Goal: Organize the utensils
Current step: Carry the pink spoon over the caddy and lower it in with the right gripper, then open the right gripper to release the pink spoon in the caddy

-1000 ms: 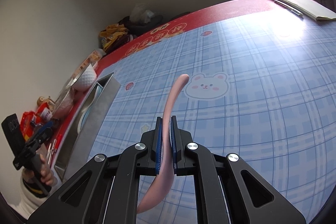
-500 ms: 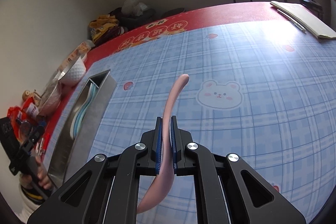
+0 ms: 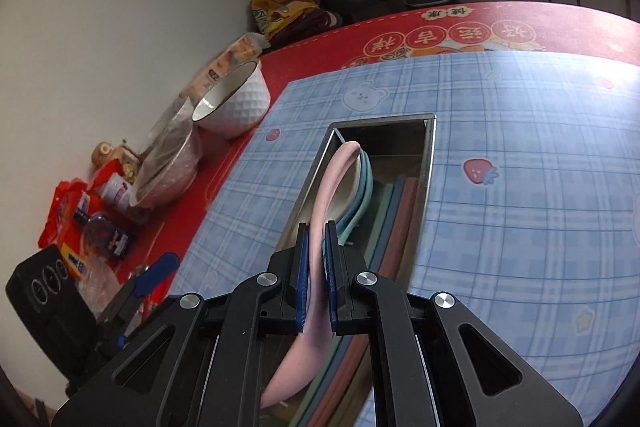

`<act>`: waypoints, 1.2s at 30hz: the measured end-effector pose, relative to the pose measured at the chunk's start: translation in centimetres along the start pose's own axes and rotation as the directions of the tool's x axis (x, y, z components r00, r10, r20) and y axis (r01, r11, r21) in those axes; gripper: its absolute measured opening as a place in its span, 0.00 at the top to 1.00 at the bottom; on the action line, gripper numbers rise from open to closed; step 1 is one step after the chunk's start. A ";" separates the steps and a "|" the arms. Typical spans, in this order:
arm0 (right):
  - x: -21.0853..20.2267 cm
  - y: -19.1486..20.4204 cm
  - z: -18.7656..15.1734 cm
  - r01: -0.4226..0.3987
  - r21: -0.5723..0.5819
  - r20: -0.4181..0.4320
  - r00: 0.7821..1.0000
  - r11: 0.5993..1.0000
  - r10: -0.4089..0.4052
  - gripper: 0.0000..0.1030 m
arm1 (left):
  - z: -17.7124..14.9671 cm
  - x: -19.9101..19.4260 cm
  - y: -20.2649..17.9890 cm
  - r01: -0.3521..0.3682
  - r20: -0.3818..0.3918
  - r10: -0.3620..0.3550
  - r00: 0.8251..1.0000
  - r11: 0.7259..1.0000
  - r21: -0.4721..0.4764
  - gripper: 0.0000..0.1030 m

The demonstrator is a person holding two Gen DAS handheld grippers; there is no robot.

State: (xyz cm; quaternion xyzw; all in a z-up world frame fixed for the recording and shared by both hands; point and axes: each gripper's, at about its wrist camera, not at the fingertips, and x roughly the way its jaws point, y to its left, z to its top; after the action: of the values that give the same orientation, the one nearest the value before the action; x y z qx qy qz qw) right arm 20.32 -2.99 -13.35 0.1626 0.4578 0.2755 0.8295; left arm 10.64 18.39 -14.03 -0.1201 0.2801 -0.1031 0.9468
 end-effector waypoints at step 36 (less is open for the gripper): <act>2.2 -0.2 -0.4 -0.028 0.057 -0.096 0.995 0.998 0.033 0.90 | 0.1 0.4 0.5 0.004 -0.017 -0.005 1.000 1.000 -0.024 0.06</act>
State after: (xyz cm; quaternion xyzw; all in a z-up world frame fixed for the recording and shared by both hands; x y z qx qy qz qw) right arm 20.93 -1.80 -15.10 0.1789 0.5025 0.2829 0.7971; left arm 11.05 18.77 -14.28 -0.1312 0.2890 -0.1029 0.9427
